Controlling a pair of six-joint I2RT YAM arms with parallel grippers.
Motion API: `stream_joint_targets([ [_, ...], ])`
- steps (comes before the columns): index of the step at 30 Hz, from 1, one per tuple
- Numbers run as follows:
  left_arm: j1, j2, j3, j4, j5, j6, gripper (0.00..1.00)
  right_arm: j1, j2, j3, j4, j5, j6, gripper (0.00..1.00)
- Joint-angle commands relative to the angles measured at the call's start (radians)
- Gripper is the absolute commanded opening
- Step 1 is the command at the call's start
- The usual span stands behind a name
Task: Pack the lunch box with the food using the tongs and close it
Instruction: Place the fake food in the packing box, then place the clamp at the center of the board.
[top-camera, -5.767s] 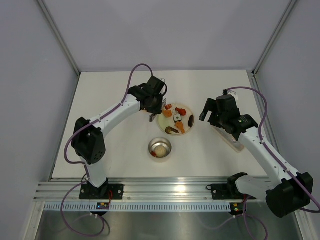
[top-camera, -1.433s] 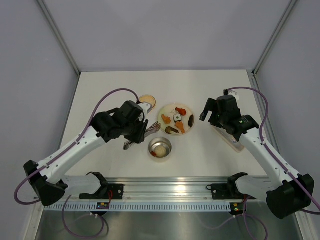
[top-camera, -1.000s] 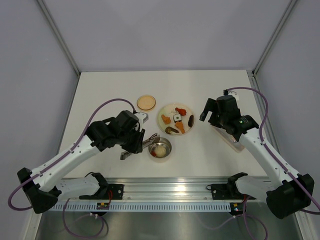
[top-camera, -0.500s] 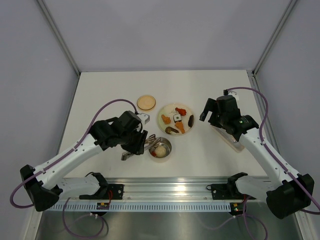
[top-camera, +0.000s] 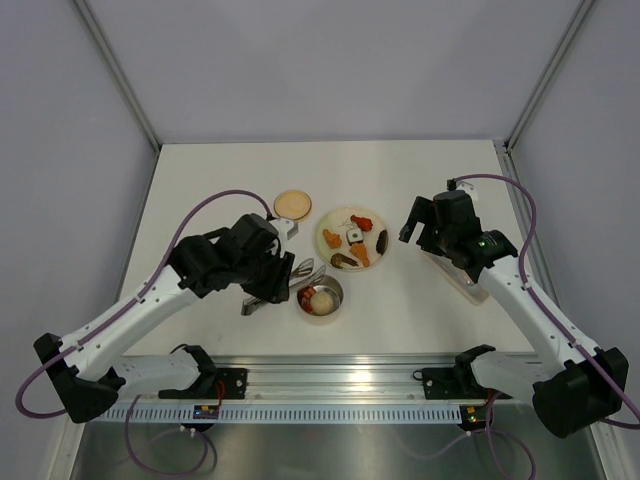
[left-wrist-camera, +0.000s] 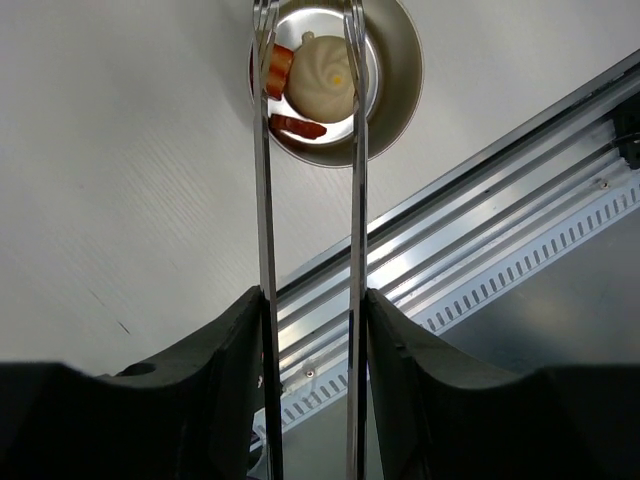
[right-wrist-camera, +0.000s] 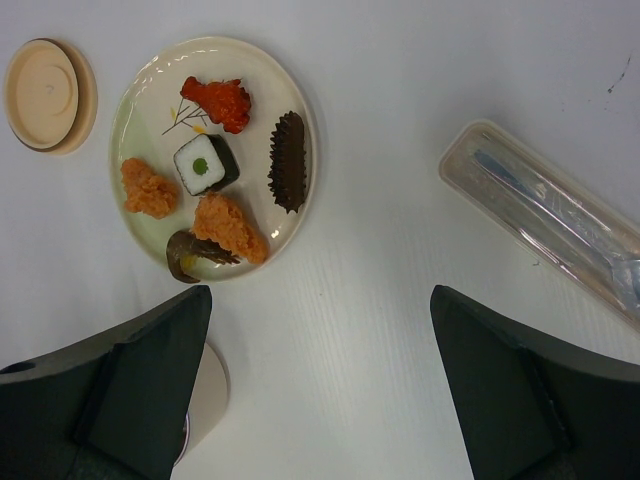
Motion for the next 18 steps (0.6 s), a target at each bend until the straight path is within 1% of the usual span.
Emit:
stream_joint_targets([
  [1,-0.005,-0.023,0.088,0.013,-0.009,0.003,0.45,0.002,-0.019,0.003,0.007,0.001,0.001,0.99],
  [6,-0.002,-0.022,0.125,0.028,-0.047,-0.001,0.44,0.002,-0.027,0.003,0.0,0.003,0.001,0.99],
  [7,-0.004,-0.017,0.131,0.03,-0.102,-0.006,0.44,0.002,-0.027,0.003,-0.003,0.004,0.001,1.0],
  [9,0.002,-0.006,0.154,0.033,-0.133,-0.02,0.43,0.002,-0.03,0.003,-0.006,0.004,0.001,1.0],
  [11,0.03,0.014,0.164,0.036,-0.175,-0.031,0.41,0.002,-0.034,0.0,-0.007,0.006,0.001,0.99],
  [14,0.106,0.021,0.147,0.073,-0.222,-0.035,0.41,0.002,-0.043,0.002,-0.016,0.012,-0.001,0.99],
  [15,0.155,0.018,0.127,0.106,-0.236,-0.028,0.41,0.002,-0.048,-0.002,-0.016,0.013,-0.001,0.99],
  [18,0.226,0.024,0.104,0.186,-0.296,0.008,0.41,0.002,-0.056,-0.015,-0.007,0.015,0.002,1.0],
])
